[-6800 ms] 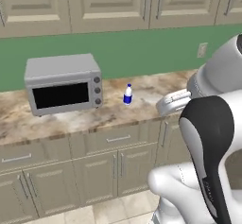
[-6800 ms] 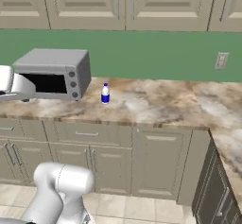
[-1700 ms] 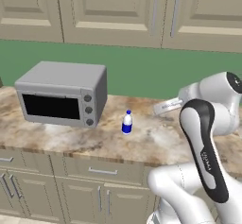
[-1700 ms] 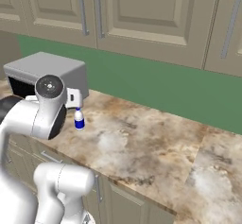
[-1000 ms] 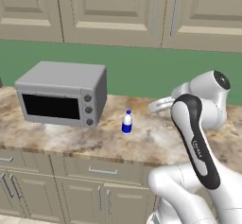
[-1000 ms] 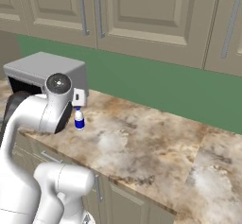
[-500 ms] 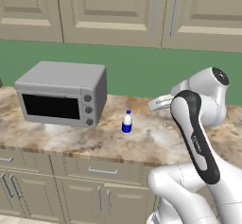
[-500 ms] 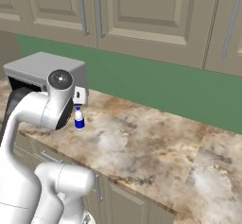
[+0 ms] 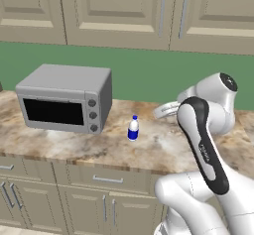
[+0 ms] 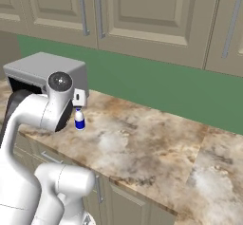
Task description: Move the drinks to the dining counter.
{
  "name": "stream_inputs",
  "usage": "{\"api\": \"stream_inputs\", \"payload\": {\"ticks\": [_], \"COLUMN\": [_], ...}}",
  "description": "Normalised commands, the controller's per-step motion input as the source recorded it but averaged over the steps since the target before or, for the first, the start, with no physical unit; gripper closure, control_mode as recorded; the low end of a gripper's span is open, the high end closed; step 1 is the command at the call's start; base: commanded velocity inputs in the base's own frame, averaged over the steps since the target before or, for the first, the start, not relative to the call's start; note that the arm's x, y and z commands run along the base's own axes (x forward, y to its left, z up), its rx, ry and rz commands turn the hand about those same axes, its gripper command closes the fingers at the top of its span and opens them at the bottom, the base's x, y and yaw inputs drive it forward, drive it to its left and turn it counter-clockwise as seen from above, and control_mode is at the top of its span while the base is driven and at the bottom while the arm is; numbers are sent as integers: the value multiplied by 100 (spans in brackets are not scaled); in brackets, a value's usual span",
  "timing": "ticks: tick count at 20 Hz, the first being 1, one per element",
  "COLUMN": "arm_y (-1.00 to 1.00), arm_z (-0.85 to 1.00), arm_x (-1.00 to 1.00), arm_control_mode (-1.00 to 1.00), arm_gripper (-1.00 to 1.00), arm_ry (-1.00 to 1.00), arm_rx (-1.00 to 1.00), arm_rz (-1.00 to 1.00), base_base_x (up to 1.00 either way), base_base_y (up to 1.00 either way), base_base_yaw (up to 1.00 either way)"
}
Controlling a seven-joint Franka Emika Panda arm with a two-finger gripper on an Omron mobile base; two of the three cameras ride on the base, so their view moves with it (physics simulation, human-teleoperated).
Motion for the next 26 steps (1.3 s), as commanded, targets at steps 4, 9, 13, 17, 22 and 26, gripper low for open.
{"api": "stream_inputs", "payload": {"ticks": [4,9,13,17,22,26], "arm_y": [18,23,12,0,0,0], "arm_z": [-7,-22,-31,-28,-27,-16], "arm_x": [0,0,5,23,3,3], "arm_control_mode": [-100,-100,-100,-100,-100,-100], "arm_gripper": [-100,-100,-100,-100,-100,-100], "arm_ry": [5,11,14,15,1,0], "arm_rx": [0,-1,0,0,0,0], "arm_rz": [3,0,0,0,0,0], "base_base_x": [0,0,0,0,0,0], "base_base_y": [0,0,0,0,0,0], "base_base_yaw": [0,0,0,0,0,0]}}
